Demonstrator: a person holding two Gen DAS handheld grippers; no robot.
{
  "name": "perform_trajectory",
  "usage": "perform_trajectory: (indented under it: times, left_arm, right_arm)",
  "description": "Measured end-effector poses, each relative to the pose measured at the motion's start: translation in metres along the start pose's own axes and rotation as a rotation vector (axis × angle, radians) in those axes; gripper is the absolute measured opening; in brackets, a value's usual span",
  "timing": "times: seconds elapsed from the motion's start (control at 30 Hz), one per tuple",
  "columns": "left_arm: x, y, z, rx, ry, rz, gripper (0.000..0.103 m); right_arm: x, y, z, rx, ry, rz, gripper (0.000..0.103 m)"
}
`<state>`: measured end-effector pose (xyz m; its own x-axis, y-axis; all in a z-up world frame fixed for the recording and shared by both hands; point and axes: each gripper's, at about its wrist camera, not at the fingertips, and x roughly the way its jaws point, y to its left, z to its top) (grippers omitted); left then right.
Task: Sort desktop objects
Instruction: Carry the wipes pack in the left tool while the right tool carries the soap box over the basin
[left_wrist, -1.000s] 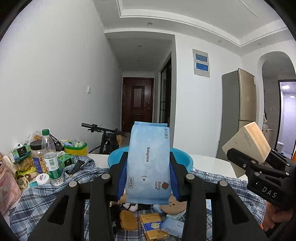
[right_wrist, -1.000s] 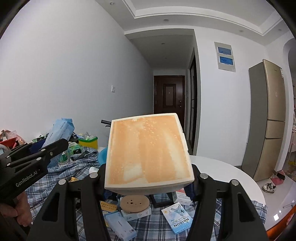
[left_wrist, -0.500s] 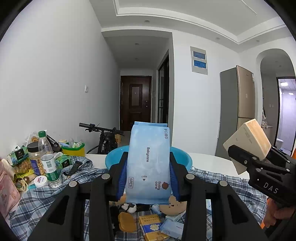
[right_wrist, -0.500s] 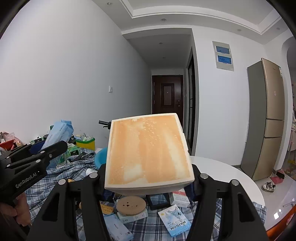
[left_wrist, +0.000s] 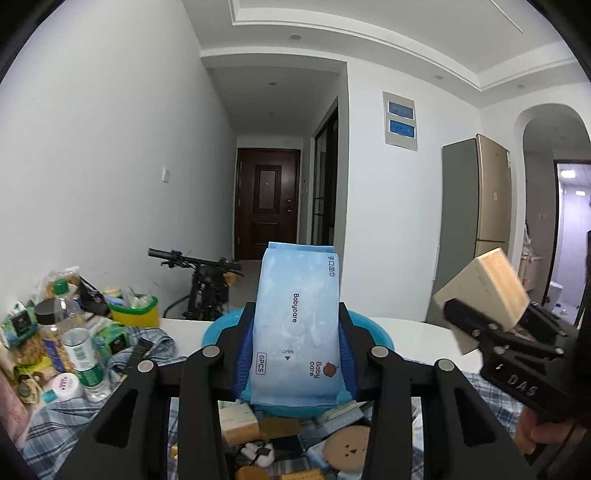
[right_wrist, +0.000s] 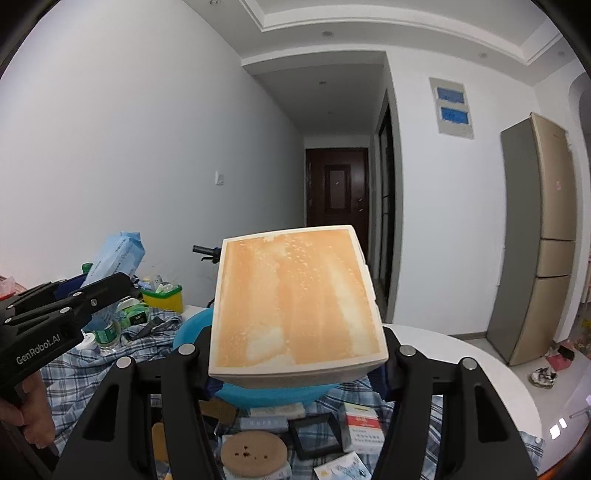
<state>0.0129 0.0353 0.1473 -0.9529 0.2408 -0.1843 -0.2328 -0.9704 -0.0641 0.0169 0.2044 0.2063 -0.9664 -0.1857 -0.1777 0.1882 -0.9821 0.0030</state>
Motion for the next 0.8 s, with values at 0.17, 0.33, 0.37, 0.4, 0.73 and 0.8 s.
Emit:
perform_trajectory:
  times: [0.17, 0.33, 0.37, 0.4, 0.73, 0.8]
  left_arm:
    - [0.027, 0.003, 0.012, 0.022, 0.000, 0.023, 0.042]
    - [0.065, 0.010, 0.021, 0.001, 0.041, 0.000, 0.042]
    - [0.075, 0.010, 0.023, 0.005, 0.045, 0.004, 0.042]
    - [0.083, 0.011, 0.023, 0.008, 0.049, 0.009, 0.042]
    - [0.141, 0.021, 0.028, 0.004, 0.083, 0.002, 0.042]
    - [0.151, 0.021, 0.032, 0.012, 0.081, 0.001, 0.042]
  right_arm:
    - [0.023, -0.007, 0.012, -0.016, -0.013, 0.001, 0.059]
    - [0.048, -0.017, 0.023, -0.029, -0.016, -0.003, 0.059]
    - [0.053, -0.019, 0.025, -0.030, -0.013, -0.005, 0.059]
    - [0.058, -0.021, 0.027, -0.031, -0.009, -0.006, 0.059]
    - [0.102, -0.038, 0.039, -0.023, 0.019, -0.026, 0.059]
    - [0.111, -0.041, 0.040, -0.014, 0.024, -0.018, 0.059]
